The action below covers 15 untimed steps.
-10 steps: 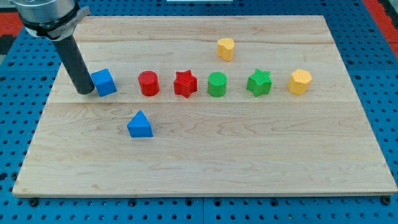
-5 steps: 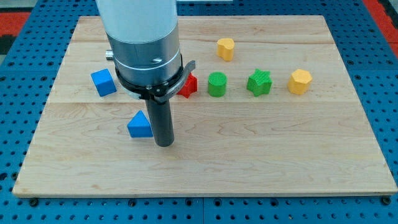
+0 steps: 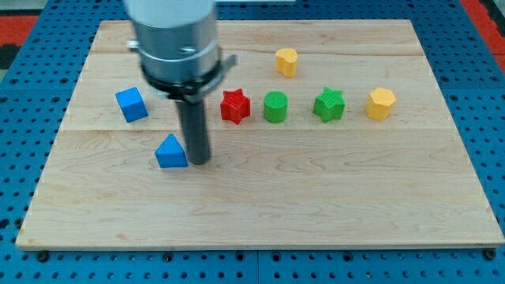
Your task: Move the blue triangle to the center left
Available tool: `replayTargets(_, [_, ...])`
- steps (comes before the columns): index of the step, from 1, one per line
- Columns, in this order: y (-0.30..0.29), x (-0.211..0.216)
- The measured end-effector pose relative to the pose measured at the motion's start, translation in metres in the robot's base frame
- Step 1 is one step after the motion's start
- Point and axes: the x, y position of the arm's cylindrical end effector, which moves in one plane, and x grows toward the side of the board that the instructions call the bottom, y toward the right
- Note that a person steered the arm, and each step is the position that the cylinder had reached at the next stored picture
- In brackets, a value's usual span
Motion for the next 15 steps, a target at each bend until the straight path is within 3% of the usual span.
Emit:
replayTargets(1, [-0.071,-0.005])
replayTargets(2, [-0.089,-0.004])
replayTargets(3, [-0.038,0.017])
replayTargets(5, [-0.133,0.021])
replayTargets(7, [-0.142,-0.002])
replayTargets(9, [-0.169,0.022])
replayTargets(15, [-0.149,-0.060])
